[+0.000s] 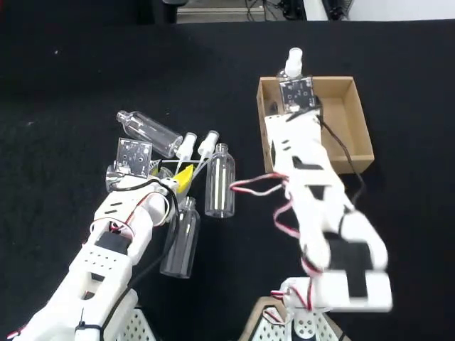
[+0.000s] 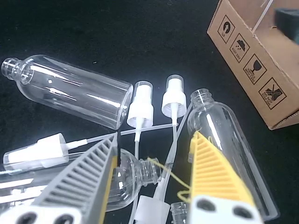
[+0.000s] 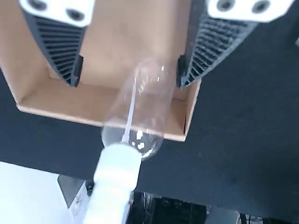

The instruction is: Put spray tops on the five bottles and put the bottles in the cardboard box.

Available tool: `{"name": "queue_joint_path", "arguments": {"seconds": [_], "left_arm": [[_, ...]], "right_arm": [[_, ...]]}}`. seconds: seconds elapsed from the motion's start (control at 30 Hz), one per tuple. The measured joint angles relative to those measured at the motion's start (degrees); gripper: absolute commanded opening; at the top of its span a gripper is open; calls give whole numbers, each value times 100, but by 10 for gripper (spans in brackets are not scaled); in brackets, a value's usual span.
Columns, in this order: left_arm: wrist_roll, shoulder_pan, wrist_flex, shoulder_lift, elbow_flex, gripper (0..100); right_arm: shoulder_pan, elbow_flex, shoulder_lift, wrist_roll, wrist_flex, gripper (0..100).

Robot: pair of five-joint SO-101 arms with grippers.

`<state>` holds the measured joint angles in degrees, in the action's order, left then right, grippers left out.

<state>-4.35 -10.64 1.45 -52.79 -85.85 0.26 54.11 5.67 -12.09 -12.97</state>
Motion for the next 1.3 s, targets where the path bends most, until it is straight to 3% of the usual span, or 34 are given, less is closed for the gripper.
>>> {"name": "queue_joint_path", "arguments": {"seconds": [0.2,0.43,0.63,0.87,1.3], "left_arm": [[0,0,0,0,0,242],[0,255,0,0,0,242],[0,519,0,0,0,242],[0,651,0,0,0,242],[0,651,0,0,0,242]], "right_arm": [[-176,545,1978,26,1662,276],[-1398,545,2620,571,3191,276],[-2242,536,2004,1240,3226,276],[-2295,158,879,1820,3226,276],[-2514,132,791,2347,3288,276]]}}
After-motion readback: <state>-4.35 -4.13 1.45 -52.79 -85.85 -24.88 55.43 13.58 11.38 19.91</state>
